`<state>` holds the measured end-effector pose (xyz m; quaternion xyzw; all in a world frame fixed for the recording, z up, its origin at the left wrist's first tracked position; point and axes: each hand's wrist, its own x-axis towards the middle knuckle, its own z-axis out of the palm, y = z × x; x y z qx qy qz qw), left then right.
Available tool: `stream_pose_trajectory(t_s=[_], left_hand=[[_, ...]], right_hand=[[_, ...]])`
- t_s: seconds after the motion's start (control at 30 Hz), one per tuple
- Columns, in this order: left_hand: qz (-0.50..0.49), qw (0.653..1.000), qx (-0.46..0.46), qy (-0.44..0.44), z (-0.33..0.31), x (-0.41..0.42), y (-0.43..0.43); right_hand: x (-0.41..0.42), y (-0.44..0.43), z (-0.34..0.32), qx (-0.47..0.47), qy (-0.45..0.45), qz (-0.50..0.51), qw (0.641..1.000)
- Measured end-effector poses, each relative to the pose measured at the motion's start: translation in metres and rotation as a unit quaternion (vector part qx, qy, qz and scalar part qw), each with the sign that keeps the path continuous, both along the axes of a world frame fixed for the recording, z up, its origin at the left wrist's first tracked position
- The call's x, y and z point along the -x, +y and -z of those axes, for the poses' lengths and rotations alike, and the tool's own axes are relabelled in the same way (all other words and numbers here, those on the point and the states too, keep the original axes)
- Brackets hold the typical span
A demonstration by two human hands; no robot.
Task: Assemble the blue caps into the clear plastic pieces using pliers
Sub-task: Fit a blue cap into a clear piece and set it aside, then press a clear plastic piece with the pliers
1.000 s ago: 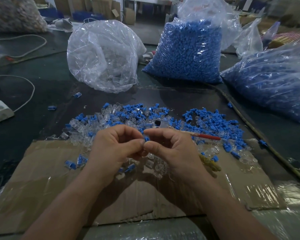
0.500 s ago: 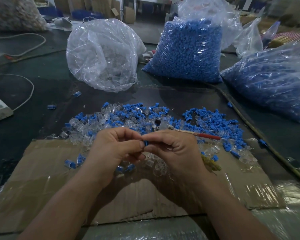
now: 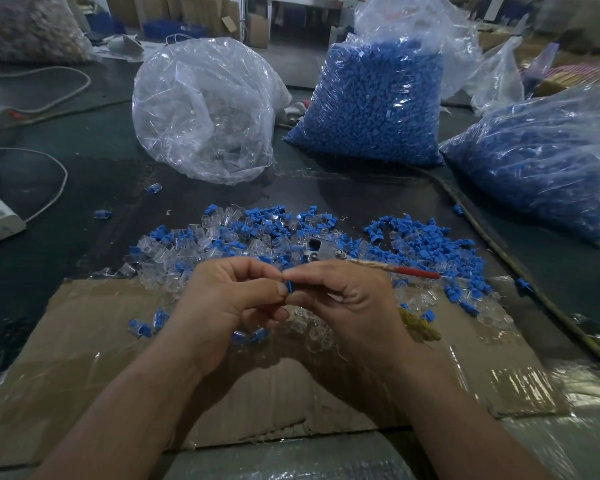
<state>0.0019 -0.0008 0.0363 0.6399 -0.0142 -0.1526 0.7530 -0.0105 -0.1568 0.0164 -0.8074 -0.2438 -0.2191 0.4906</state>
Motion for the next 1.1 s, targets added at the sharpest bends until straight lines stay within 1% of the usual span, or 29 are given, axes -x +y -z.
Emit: stream_pose_trajectory(t_s=[0.27,0.43,0.6,0.63,0.7,0.77,0.8,0.83,0.9,0.93,0.97,1.1], left_hand=[[0.011,1.0,-0.002,0.003,0.0,0.001,0.0],[0.011,1.0,0.003,0.003,0.001,0.0,-0.001],[-0.001,1.0,0.01,0.005,0.005,-0.002,0.0],[-0.006,1.0,0.014,0.006,0.005,-0.003,0.001],[-0.02,0.999,0.026,0.006,0.006,-0.005,0.001],[-0.031,0.999,0.034,0.001,0.008,-0.006,0.001],[-0.033,0.999,0.034,-0.004,0.008,-0.006,0.0],[-0.032,0.999,0.032,-0.009,0.009,-0.006,0.0],[-0.03,0.999,0.024,-0.017,0.01,-0.006,0.001],[-0.029,0.999,0.021,-0.019,0.01,-0.006,0.001],[-0.028,0.999,0.019,-0.021,0.011,-0.006,0.001],[-0.027,0.999,0.012,-0.031,0.012,-0.006,0.001]], right_hand=[[0.001,-0.001,-0.002,0.006,-0.035,0.007,0.999],[0.001,-0.002,-0.002,0.016,-0.029,0.011,0.999],[0.004,-0.003,-0.008,0.06,0.035,0.018,0.997],[0.004,-0.006,-0.012,0.061,0.054,0.038,0.996],[0.004,-0.017,-0.019,0.045,0.088,0.109,0.989],[0.0,-0.031,-0.025,0.071,0.135,0.187,0.97],[-0.002,-0.039,-0.027,0.113,0.176,0.211,0.955],[-0.003,-0.046,-0.027,0.175,0.227,0.223,0.932],[-0.005,-0.056,-0.026,0.306,0.314,0.221,0.872],[-0.005,-0.06,-0.025,0.354,0.34,0.21,0.845],[-0.005,-0.063,-0.024,0.382,0.357,0.2,0.829],[-0.004,-0.071,-0.024,0.401,0.383,0.201,0.807]])
